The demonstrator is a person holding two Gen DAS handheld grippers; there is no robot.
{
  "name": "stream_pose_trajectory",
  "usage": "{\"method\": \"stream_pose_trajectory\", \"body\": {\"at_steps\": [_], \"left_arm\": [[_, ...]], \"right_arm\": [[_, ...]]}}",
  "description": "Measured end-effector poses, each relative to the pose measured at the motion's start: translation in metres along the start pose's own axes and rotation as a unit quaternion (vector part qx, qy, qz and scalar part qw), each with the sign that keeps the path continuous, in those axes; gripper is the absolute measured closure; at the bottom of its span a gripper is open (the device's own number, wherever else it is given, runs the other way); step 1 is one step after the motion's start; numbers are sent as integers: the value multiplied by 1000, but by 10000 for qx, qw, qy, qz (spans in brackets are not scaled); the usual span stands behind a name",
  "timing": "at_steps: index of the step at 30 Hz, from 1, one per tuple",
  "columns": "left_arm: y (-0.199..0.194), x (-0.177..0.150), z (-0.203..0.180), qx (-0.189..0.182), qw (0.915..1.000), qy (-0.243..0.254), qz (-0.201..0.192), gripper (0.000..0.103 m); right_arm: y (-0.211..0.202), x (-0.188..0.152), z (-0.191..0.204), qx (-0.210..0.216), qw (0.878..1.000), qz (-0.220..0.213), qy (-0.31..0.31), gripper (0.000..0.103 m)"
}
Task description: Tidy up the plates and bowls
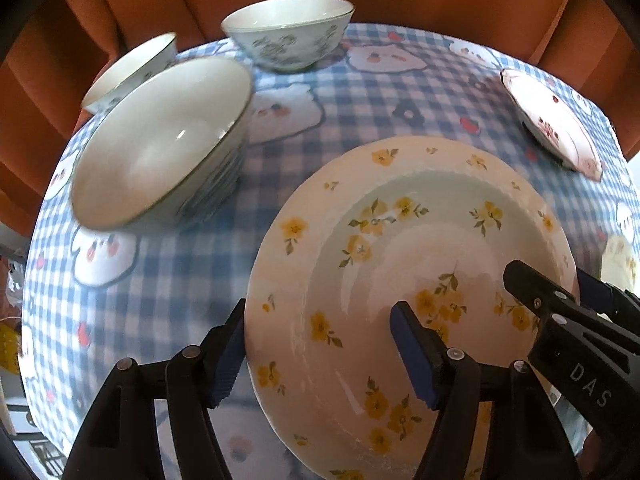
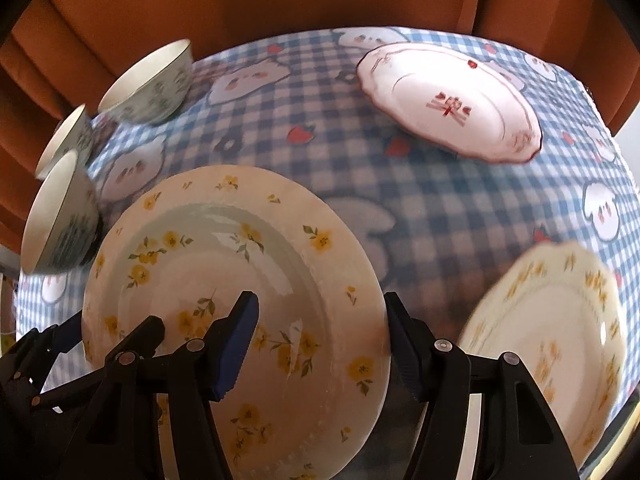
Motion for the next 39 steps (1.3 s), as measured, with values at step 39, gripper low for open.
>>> {"method": "stream_pose_trajectory", "body": {"at_steps": [39], "left_arm": [[-45, -53, 43, -248, 9994, 218, 73, 31]], "right_arm": [[-30, -60, 50, -485, 9970, 427, -419, 41]]}}
Point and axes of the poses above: each gripper's, at about its wrist camera, not at the fingertips, and y roughly the way its jaws point, z to its left, x to its top, the point moved 5 cm from there along y, roughly the way its jaws point, and after that the axes turned 8 degrees about y, right-handed, at the moved point
